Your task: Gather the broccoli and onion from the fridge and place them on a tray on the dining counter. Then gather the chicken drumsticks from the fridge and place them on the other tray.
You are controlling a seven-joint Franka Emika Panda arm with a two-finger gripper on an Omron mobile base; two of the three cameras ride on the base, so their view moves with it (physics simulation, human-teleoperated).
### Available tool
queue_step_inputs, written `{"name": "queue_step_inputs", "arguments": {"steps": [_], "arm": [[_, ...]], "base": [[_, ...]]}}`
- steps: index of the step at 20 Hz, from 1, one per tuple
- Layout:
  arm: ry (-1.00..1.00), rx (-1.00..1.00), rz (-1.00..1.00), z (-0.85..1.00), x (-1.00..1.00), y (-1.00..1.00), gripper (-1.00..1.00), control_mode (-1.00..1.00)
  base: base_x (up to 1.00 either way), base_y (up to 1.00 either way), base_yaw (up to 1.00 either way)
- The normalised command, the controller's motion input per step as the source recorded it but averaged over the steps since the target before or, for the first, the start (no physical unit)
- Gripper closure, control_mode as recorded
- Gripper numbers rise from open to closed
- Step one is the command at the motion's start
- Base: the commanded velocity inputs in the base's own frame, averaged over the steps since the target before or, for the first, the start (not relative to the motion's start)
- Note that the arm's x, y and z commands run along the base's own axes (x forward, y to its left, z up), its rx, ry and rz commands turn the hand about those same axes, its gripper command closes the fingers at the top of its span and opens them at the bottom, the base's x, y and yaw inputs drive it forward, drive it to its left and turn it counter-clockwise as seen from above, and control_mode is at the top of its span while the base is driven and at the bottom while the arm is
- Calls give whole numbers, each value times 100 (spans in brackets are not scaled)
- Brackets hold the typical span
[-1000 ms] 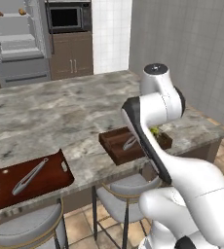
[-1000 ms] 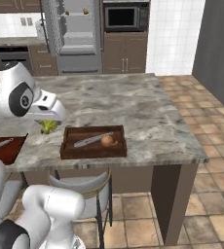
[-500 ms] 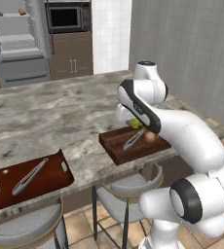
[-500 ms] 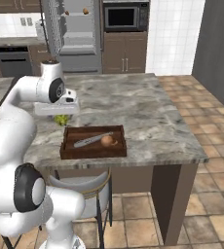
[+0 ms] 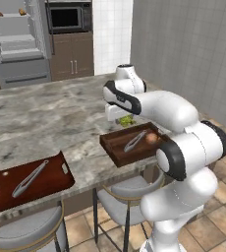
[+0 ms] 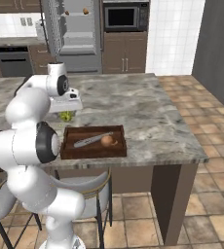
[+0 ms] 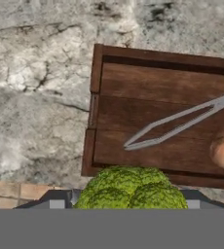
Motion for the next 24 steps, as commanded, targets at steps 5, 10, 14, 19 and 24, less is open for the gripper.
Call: {"name": "queue_step_inputs", "arguments": {"steps": [5,10,14,19,24], "arm": [[6,0,3,-89,34,0,100,-100],[1,0,4,-93,34,0,100,-100],[2,-3,11,-46,55,0,100,-100],[0,0,7,-26,38,2,100,-100],[7,0,4,-57,22,7,100,-100]], "base": [[0,0,0],[0,0,0],[0,0,0],[0,0,0],[0,0,0]]}}
